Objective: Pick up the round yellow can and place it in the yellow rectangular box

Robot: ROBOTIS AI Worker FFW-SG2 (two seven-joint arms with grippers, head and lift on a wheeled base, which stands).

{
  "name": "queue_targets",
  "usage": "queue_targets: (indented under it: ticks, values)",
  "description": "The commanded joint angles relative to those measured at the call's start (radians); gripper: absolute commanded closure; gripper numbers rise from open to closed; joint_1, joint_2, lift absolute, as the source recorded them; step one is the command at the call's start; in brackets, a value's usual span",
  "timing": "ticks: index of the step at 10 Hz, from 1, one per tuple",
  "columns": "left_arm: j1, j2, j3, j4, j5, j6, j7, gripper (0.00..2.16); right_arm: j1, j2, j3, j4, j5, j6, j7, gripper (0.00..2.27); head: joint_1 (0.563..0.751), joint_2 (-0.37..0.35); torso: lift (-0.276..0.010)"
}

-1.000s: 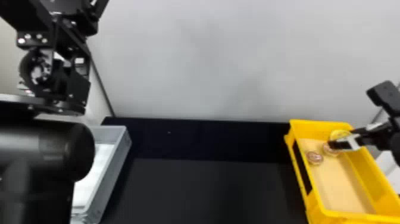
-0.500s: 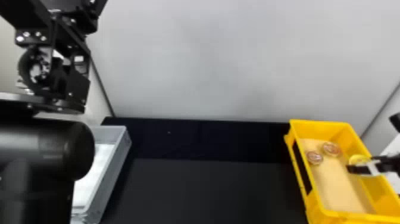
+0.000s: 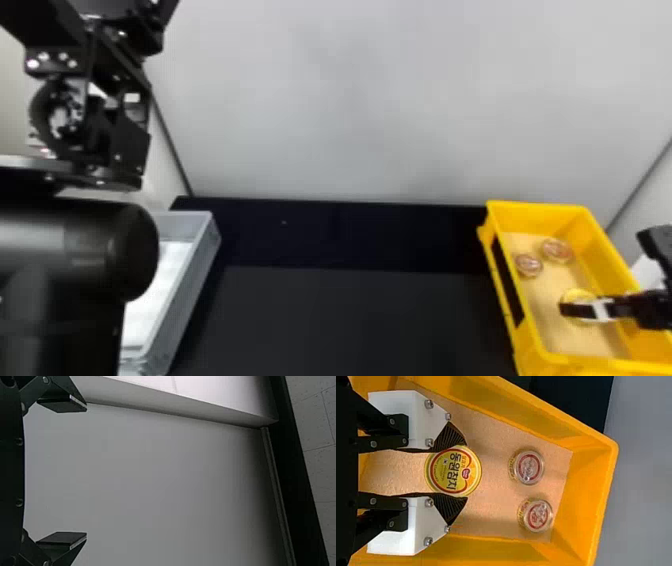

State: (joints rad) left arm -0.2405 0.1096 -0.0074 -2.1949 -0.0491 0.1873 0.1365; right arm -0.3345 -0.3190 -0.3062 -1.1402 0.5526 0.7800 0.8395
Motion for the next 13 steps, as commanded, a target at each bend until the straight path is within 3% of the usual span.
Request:
queue_targets:
  ticks: [1,6,7,9,12,13]
  values:
    - [-0.005,0.001,-0.002,0.006,0.0,-0.006,-0.003,0.14,-0.066,-0.002,0.027,0.16,-0.075,-0.023,-0.058,0.79,0.663,0.054,-0.005]
    - [-0.008,-0.001,-0.005,0.009,0.0,-0.011,-0.004,0.14,-0.092,-0.011,0.045,0.224,-0.08,-0.01,-0.095,0.78,0.663,0.054,-0.005]
    - [-0.008,-0.002,-0.005,0.009,0.0,-0.011,-0.004,0.14,-0.092,-0.012,0.052,0.217,-0.078,0.006,-0.1,0.65,0.663,0.054,-0.005]
    - [-0.008,-0.004,-0.005,0.009,0.0,-0.011,-0.003,0.14,-0.097,-0.012,0.058,0.214,-0.08,0.021,-0.095,0.0,0.663,0.054,-0.005]
    - [-0.008,-0.005,-0.003,0.009,0.002,-0.011,-0.003,0.14,-0.097,-0.022,0.085,0.157,-0.078,0.069,-0.066,0.0,0.663,0.054,-0.005]
    - [-0.006,-0.005,-0.002,0.009,0.002,-0.011,-0.003,0.14,-0.084,-0.02,0.087,0.076,-0.078,0.089,-0.041,0.0,0.663,0.054,-0.005]
